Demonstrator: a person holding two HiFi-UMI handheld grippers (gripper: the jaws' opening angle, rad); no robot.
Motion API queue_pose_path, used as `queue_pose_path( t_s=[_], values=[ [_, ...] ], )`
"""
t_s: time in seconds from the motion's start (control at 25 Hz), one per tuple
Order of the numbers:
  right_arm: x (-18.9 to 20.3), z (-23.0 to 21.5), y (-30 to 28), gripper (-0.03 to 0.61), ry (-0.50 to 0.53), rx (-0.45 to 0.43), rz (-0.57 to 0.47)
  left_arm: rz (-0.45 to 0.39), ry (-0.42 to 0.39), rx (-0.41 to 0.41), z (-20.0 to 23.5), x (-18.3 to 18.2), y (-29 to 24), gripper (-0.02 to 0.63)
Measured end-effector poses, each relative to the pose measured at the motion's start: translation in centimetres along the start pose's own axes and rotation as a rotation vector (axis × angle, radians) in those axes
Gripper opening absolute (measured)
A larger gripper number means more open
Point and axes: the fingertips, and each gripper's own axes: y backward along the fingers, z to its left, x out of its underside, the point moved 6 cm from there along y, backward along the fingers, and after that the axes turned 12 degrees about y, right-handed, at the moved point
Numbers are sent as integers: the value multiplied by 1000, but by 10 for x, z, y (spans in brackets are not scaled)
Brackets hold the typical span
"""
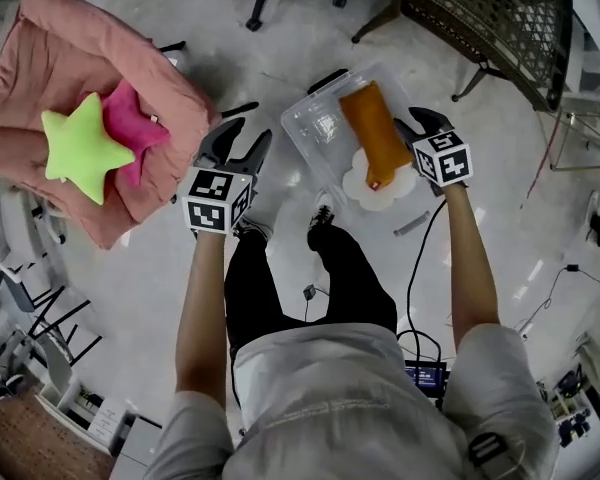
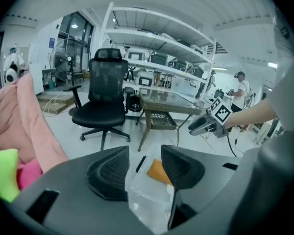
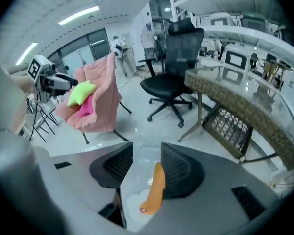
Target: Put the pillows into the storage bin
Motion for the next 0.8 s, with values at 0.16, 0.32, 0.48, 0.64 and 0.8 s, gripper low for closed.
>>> queue_pose_path(
  t_s=[0.16,0.32,0.48,0.64,0.8],
  values=[
    [-96,18,47,192,115,31,-138,-124,19,-62,11,-38,56,218],
    [-191,49,91,195,229,21,-287,-273,58,-146,22,-74,137,215],
    [-274,78,134,214,289,5,-440,-390,44,-231,32,-100,214,213],
    [-335,117,169,246,339,-26,-563,-489,31,-314,40,-114,287,213],
    [-378,156,187,297,445,-53,-627,-572,32,-402,48,-117,347,213]
  ],
)
